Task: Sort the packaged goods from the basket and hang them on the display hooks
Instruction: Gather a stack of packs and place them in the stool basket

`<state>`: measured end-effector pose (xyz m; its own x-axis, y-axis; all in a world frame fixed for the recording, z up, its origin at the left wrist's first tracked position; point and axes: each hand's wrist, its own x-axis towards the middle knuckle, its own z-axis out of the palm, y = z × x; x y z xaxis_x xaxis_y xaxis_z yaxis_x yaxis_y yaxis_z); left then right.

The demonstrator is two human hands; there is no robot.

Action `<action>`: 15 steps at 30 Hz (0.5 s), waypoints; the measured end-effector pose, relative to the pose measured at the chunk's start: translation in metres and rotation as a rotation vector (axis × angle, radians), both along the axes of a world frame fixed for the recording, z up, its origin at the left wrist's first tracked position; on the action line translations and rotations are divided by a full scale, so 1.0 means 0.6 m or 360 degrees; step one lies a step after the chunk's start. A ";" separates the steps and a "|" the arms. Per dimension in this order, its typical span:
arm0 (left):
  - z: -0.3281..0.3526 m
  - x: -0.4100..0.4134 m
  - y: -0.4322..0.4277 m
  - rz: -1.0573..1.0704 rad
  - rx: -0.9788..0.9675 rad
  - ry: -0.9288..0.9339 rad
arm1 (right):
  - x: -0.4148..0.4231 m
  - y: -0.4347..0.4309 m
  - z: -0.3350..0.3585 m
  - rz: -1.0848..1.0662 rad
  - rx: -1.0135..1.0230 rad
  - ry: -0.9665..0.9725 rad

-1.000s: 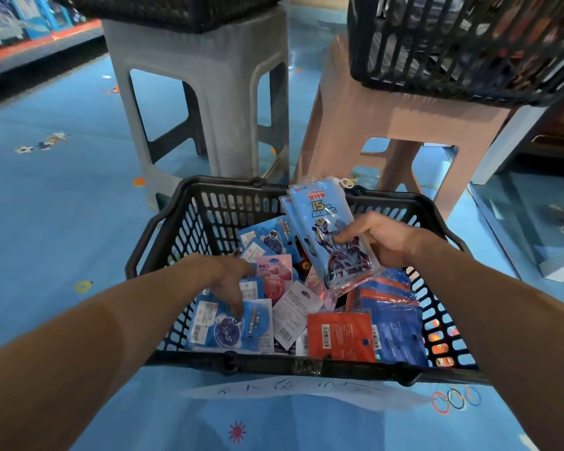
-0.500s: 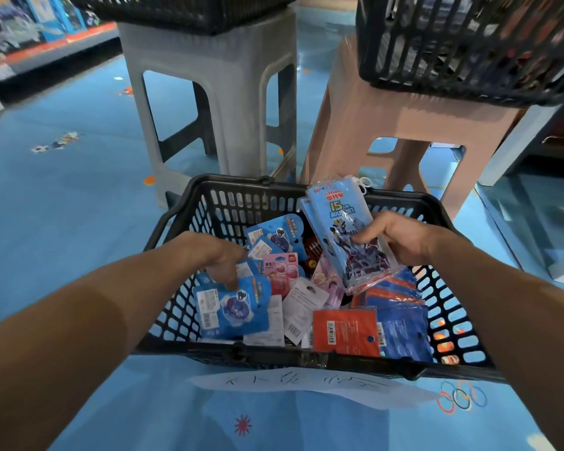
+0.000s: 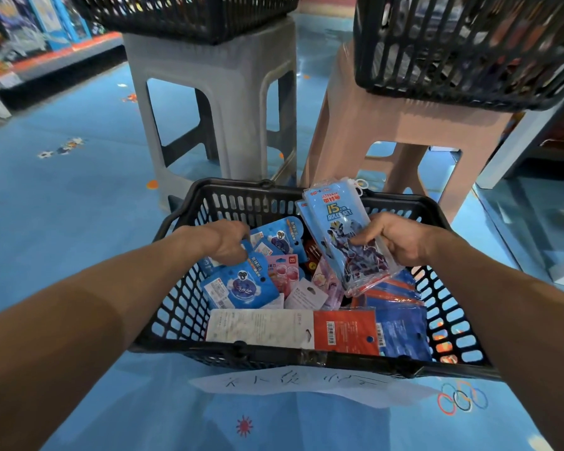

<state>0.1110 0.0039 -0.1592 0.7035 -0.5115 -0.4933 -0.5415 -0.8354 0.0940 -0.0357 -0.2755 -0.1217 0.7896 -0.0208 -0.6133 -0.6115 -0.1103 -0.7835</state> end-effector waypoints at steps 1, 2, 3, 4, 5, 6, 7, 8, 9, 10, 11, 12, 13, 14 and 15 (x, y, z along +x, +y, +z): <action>0.000 -0.003 -0.003 -0.0009 -0.0028 0.0002 | 0.001 0.002 0.000 0.0008 0.0008 0.0006; -0.001 -0.007 -0.005 -0.0040 -0.0053 -0.0042 | 0.002 0.003 0.000 0.0007 0.0010 0.0009; -0.003 -0.013 -0.006 -0.0091 -0.0077 -0.0134 | 0.003 0.005 0.000 0.0009 0.0003 0.0010; -0.005 -0.020 -0.006 -0.0165 -0.0104 -0.0253 | 0.004 0.006 -0.001 0.0009 -0.0010 0.0013; -0.007 -0.026 -0.007 -0.0250 -0.0138 -0.0360 | 0.005 0.007 -0.002 0.0012 -0.0021 0.0016; -0.006 -0.033 -0.009 -0.0340 -0.0177 -0.0423 | 0.006 0.008 -0.004 0.0013 -0.0031 0.0023; -0.004 -0.039 -0.012 -0.0427 -0.0213 -0.0434 | 0.008 0.007 -0.005 0.0015 -0.0040 0.0031; -0.002 -0.047 -0.017 -0.0499 -0.0234 -0.0407 | 0.009 0.008 -0.007 0.0018 -0.0044 0.0041; 0.001 -0.056 -0.023 -0.0554 -0.0230 -0.0360 | 0.011 0.008 -0.008 0.0018 -0.0043 0.0046; 0.002 -0.067 -0.029 -0.0614 -0.0198 -0.0328 | 0.012 0.008 -0.010 0.0018 -0.0038 0.0046; 0.001 -0.078 -0.035 -0.0702 -0.0167 -0.0335 | 0.012 0.007 -0.011 0.0019 -0.0033 0.0041; -0.003 -0.087 -0.041 -0.0820 -0.0137 -0.0383 | 0.012 0.007 -0.012 0.0025 -0.0027 0.0036; -0.007 -0.095 -0.047 -0.0929 -0.0131 -0.0447 | 0.012 0.006 -0.014 0.0032 -0.0019 0.0031; -0.011 -0.103 -0.052 -0.0995 -0.0133 -0.0484 | 0.012 0.005 -0.015 0.0037 -0.0012 0.0027; -0.015 -0.109 -0.057 -0.1024 -0.0119 -0.0475 | 0.012 0.004 -0.016 0.0040 -0.0002 0.0023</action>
